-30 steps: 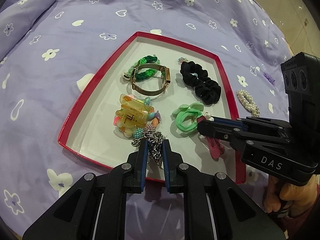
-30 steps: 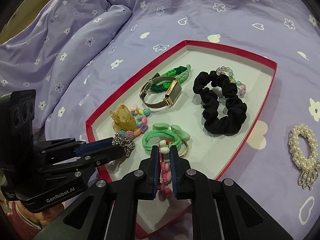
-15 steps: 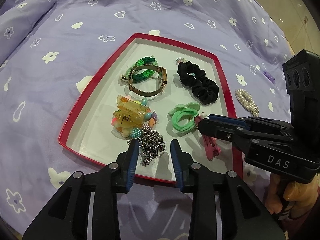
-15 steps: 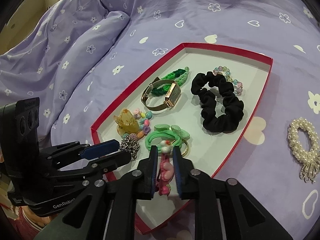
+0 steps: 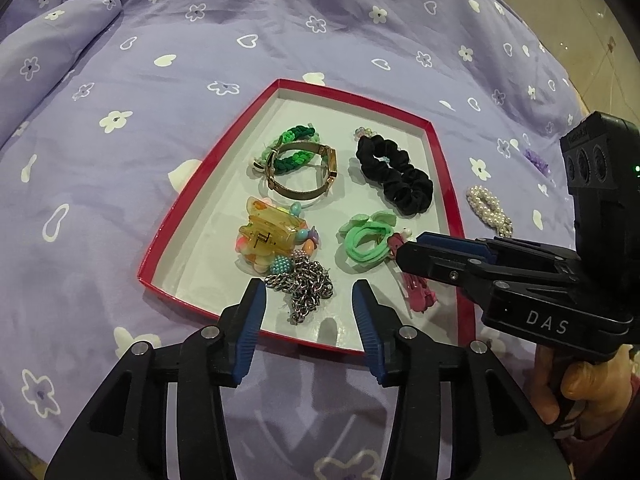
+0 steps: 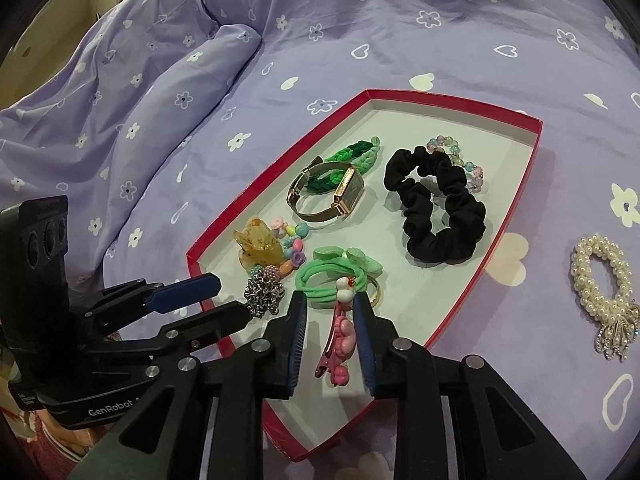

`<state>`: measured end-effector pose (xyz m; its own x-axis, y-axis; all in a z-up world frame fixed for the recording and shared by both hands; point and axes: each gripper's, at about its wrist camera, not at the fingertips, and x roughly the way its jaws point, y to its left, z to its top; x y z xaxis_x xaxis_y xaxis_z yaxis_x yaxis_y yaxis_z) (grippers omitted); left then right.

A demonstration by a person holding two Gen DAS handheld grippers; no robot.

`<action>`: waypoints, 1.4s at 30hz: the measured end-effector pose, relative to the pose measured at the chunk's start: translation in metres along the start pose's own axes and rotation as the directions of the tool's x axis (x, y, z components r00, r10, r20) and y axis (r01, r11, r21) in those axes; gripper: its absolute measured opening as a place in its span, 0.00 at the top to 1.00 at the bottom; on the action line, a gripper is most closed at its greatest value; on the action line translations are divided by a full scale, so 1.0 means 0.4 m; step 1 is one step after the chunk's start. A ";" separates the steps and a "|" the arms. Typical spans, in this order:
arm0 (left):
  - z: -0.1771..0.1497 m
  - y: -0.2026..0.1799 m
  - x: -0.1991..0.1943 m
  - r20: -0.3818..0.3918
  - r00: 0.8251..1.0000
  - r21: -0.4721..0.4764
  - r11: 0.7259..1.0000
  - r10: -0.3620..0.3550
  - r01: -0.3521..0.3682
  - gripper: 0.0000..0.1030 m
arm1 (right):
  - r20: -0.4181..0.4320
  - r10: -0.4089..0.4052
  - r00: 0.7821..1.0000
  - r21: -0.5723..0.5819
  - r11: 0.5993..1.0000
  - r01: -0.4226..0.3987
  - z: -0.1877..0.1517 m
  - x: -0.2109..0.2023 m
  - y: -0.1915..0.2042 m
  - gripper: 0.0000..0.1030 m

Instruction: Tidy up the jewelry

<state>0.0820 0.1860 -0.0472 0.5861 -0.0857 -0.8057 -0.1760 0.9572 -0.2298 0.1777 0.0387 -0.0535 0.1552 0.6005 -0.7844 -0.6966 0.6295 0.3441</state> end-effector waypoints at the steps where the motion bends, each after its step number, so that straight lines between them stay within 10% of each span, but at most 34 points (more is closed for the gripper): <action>1: 0.000 0.000 -0.002 0.001 1.000 -0.001 1.000 0.001 -0.001 0.54 | 0.004 0.001 1.000 -0.001 1.000 -0.001 0.000 -0.002 0.001 0.68; 21: -0.011 -0.014 -0.051 0.037 0.999 -0.011 1.000 -0.001 0.002 0.45 | 0.062 -0.006 0.998 0.018 1.000 0.005 -0.003 -0.073 -0.009 0.64; 27: -0.023 -0.020 -0.114 0.107 0.994 -0.036 0.999 0.012 -0.008 0.14 | 0.166 0.028 0.986 0.065 0.997 -0.039 -0.027 -0.155 -0.022 0.28; 42: -0.103 -0.020 -0.163 0.107 0.993 -0.097 0.995 0.049 -0.038 0.12 | 0.323 0.052 0.945 0.194 0.974 -0.120 -0.151 -0.289 -0.054 0.15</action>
<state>0.0125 0.1726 -0.0151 0.6582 -0.0088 -0.7528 -0.2742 0.9285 -0.2505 0.1325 -0.0743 -0.0013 0.3368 0.7593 -0.5568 -0.5613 0.6367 0.5288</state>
